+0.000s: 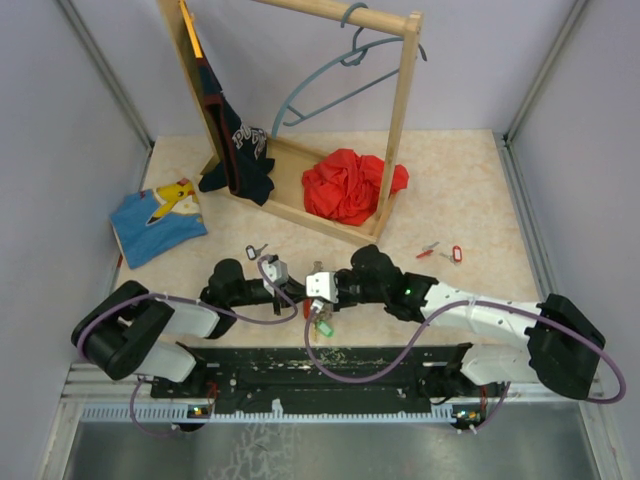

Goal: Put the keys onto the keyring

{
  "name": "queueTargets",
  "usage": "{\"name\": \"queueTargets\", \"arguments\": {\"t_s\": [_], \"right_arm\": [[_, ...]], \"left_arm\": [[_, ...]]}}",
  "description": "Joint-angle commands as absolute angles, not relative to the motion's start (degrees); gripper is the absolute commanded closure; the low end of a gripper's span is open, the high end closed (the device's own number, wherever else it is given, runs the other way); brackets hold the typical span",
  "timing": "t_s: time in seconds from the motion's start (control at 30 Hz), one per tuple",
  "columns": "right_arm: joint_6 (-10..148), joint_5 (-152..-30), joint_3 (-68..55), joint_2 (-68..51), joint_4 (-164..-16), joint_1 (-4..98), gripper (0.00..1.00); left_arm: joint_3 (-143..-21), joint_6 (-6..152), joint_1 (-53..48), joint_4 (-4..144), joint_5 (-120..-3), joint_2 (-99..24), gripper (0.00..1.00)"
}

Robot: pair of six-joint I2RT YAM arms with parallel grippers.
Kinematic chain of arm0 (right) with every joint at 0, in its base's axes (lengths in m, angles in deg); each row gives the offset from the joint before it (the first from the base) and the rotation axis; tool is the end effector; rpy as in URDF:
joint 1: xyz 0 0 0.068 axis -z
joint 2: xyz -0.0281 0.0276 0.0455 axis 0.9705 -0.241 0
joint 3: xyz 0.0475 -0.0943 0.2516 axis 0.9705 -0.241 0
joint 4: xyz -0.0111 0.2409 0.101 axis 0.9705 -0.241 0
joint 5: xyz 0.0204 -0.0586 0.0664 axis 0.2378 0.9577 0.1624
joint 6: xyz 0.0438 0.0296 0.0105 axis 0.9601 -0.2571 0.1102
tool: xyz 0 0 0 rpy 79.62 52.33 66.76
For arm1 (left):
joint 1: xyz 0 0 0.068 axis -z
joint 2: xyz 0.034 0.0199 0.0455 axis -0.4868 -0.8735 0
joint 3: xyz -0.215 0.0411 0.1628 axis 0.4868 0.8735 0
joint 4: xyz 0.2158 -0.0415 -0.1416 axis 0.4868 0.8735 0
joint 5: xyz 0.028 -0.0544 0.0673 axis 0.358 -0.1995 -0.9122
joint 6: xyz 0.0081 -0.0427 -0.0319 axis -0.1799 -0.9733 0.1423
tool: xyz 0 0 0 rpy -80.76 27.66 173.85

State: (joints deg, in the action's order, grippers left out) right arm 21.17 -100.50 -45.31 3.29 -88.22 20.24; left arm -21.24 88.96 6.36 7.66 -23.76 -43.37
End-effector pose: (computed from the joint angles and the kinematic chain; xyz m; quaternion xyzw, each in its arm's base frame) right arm 0.1362 0.2190 0.2250 -0.6917 0.5169 0.1896 0.4673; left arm 0.1636 -0.1479 0.1551 0.4775 0.5531 -0.4456 0.5172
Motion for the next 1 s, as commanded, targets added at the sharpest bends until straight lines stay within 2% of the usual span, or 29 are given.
{"name": "queueTargets", "arguments": {"t_s": [0.0, 0.57, 0.7, 0.97], "right_arm": [[21.33, -99.26, -43.89, 7.06, -87.01, 19.63, 1.00], [25.34, -98.39, -49.26, 8.26, -83.43, 19.63, 1.00], [25.39, -97.46, -50.02, 7.94, -80.99, 19.63, 0.82], [29.44, -101.06, -51.69, 4.73, -73.65, 22.87, 0.71]], "left_arm": [[-22.16, 88.75, 6.12, 7.83, -24.17, -43.15, 1.00], [-20.91, 88.28, 6.08, 7.86, -28.83, -40.76, 1.00], [-20.92, 88.30, 6.05, 7.86, -28.65, -40.68, 1.00], [-20.63, 88.31, 6.05, 7.25, -28.30, -40.43, 1.00]]}}
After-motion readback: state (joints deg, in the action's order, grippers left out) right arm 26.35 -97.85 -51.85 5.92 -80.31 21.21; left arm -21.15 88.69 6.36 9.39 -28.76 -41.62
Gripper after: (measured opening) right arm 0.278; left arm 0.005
